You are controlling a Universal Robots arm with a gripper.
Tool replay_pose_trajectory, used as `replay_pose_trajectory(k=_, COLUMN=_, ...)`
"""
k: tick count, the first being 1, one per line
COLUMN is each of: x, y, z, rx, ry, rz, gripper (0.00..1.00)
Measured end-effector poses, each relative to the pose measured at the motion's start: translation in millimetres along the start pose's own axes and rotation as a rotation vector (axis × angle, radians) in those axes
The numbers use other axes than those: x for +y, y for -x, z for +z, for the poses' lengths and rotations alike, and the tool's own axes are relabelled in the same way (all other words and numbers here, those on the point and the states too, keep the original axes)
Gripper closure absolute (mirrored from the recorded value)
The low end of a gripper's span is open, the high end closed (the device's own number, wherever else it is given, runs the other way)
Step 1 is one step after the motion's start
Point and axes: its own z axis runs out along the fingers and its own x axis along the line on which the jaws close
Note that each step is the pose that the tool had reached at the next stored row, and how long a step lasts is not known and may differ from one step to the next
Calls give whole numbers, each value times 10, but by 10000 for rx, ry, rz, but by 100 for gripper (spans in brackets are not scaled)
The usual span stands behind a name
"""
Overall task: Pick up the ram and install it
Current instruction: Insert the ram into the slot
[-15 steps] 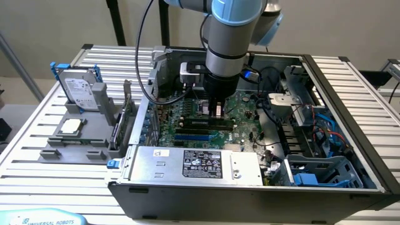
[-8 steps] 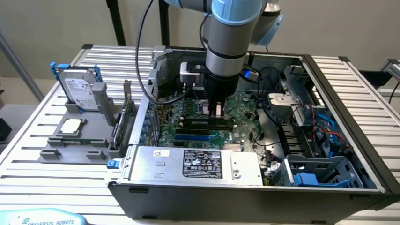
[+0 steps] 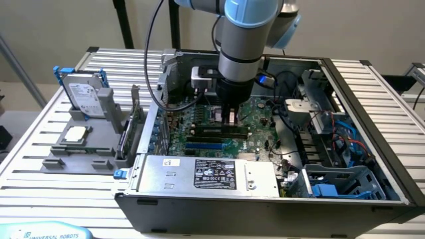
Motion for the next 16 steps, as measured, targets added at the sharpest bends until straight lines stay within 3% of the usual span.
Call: replay_pose_trajectory(k=16, x=-1, y=0, z=3, rx=-2, ry=21, rz=3, gripper=87)
